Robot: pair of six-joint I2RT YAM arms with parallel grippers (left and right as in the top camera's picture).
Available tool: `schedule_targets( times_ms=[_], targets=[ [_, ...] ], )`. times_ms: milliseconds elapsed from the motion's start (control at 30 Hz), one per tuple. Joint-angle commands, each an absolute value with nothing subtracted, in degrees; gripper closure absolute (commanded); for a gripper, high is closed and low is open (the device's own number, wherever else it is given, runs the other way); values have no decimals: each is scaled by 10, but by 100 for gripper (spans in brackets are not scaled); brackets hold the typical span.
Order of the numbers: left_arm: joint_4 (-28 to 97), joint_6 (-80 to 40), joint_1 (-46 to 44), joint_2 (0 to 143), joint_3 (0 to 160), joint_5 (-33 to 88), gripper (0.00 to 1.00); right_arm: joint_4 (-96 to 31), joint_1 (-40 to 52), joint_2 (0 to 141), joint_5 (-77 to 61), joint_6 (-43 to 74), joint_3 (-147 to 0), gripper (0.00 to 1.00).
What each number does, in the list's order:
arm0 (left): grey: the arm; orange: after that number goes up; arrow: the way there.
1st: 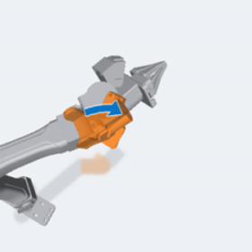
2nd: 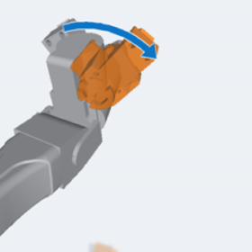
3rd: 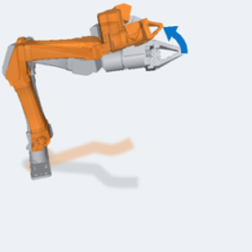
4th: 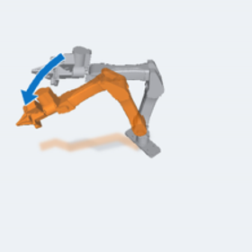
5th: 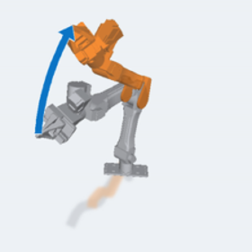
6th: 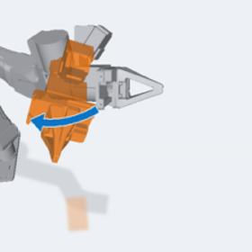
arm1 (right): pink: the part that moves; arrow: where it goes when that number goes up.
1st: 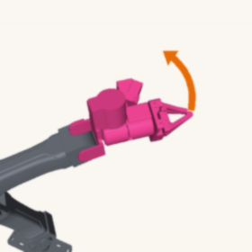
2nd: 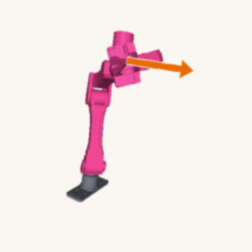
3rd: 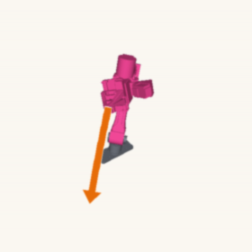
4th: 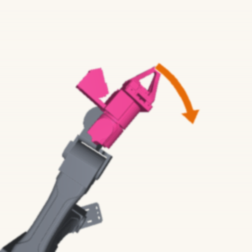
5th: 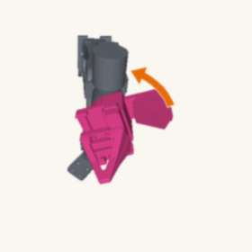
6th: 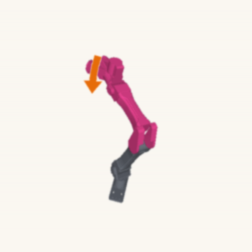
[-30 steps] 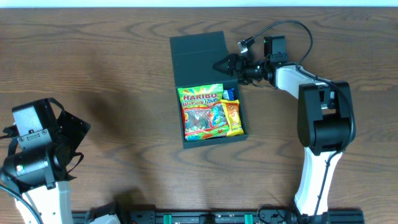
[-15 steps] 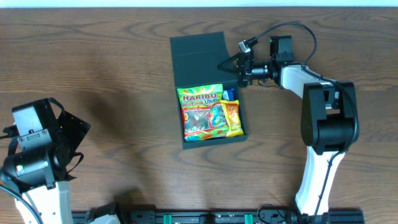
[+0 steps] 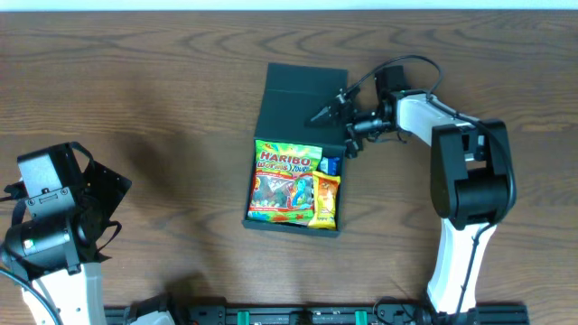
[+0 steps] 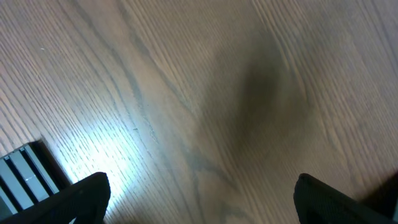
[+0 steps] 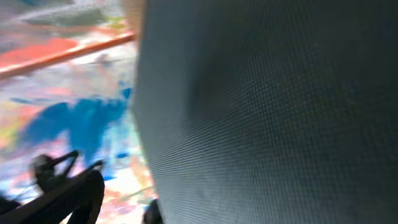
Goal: Pack container
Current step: 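Push the lid edge leftward with the right gripper, shifting the box, then reposition the right gripper beside the lid's right edge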
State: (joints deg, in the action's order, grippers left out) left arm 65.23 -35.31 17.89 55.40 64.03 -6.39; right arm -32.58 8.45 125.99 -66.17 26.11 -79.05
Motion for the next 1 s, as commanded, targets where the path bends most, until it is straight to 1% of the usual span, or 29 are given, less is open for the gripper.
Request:
schedule_targets(
  times_ms=[0, 133, 267, 367, 500, 700, 833, 867, 900, 967],
  targets=[
    [654, -347, 181, 555, 652, -73, 5, -319, 90, 1219, -615, 231, -780, 1],
    [654, -347, 181, 555, 652, -73, 5, -281, 74, 1181, -620, 231, -780, 1],
    [654, -347, 181, 555, 652, -73, 5, -306, 53, 1126, -608, 231, -780, 1],
    [654, -347, 181, 555, 652, -73, 5, -366, 33, 1085, -519, 230, -780, 1],
    [654, -347, 181, 555, 652, -73, 5, -453, 11, 1028, -386, 192, -780, 1],
    [654, -347, 181, 555, 652, -73, 5, -545, -2, 968, -219, 179, -780, 1],
    [654, -347, 181, 555, 652, -73, 5, -608, -2, 932, -157, 197, -772, 1],
    [654, -347, 181, 555, 652, -73, 5, -614, -2, 924, -147, 209, -763, 9],
    [654, -347, 181, 555, 652, -73, 4, -612, -2, 913, -135, 220, -747, 32],
    [654, -347, 181, 555, 652, -73, 5, -590, -2, 894, -122, 252, -705, 74]
  ],
)
